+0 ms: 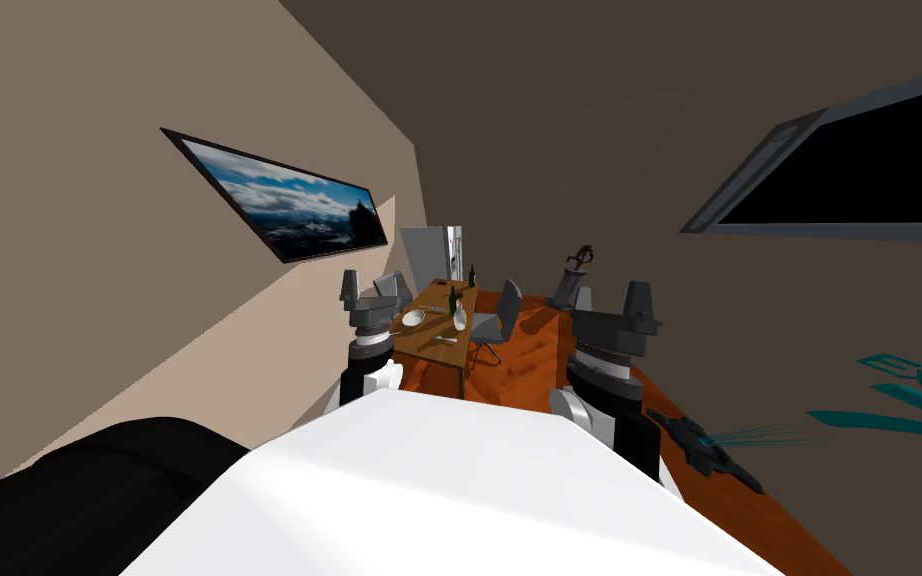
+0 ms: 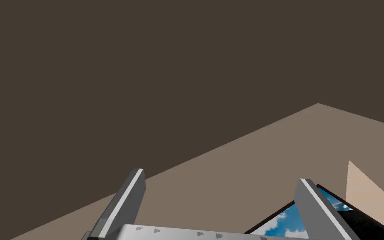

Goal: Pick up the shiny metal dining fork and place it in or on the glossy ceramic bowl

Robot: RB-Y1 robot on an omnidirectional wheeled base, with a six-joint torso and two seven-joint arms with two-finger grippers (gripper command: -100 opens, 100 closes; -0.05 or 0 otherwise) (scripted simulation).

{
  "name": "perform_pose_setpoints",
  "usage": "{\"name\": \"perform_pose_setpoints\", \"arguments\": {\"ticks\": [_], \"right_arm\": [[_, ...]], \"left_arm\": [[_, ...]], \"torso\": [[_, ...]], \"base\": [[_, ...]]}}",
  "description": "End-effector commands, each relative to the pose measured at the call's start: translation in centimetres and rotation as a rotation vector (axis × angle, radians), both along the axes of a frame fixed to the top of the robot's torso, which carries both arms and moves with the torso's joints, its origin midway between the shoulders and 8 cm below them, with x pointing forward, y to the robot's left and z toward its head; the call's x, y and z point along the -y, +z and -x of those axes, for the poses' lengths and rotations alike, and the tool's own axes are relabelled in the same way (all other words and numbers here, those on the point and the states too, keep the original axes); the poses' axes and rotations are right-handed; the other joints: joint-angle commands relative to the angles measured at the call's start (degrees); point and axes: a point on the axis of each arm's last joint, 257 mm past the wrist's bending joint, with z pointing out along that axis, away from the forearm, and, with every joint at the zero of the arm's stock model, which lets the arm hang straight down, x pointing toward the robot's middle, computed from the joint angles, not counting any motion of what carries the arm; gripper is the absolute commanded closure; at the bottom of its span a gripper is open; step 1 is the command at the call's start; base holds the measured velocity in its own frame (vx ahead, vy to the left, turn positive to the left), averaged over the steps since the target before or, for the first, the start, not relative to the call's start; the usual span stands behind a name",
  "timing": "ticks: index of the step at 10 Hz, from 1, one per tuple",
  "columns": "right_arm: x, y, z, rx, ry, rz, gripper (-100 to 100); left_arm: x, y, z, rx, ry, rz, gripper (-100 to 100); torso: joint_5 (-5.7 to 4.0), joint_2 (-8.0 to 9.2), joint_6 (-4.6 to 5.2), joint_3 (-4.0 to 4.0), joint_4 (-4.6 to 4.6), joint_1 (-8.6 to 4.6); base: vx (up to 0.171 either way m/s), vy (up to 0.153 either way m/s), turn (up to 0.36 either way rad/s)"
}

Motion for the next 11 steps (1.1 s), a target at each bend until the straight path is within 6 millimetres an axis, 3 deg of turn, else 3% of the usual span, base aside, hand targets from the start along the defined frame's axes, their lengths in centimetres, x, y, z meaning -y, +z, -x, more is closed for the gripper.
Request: {"name": "perform_pose_setpoints", "arguments": {"ticks": [1,6,7,10,11], "right_arm": [[0.0,0.0,0.0,0.0,0.0,0.0,0],[0.0,0.0,0.0,0.0,0.0,0.0,0],[0.0,0.0,0.0,0.0,0.0,0.0,0],[0.0,0.0,0.0,0.0,0.0,0.0,0],[0.0,0.0,0.0,0.0,0.0,0.0,0]], "left_arm": [[0.8,-0.6,-0.8,-0.031,-0.027,-0.03,-100],[2.6,-4.2,-4.4,-0.181,-0.086,-0.071,-100],[2.6,-4.2,-4.4,-0.181,-0.086,-0.071,-100],[3.3,-8.0,-7.5,-0.316,-0.106,-0.082,-100],[3.3,-8.2,-7.7,-0.328,-0.105,-0.082,-100]], "torso": [[0.0,0.0,0.0,0.0,0.0,0.0],[-0.06,0.23,0.02,0.13,0.05,-0.28],[-0.05,0.26,0.01,0.15,0.06,-0.23],[-0.06,0.19,0.02,0.11,0.04,-0.29],[-0.08,0.19,0.02,0.11,0.04,-0.35]], "base": [[-0.023,-0.031,-0.064],[-0.06,-0.06,-0.089],[-0.047,-0.043,-0.025],[-0.045,-0.077,-0.133],[-0.038,-0.061,-0.037]]}}
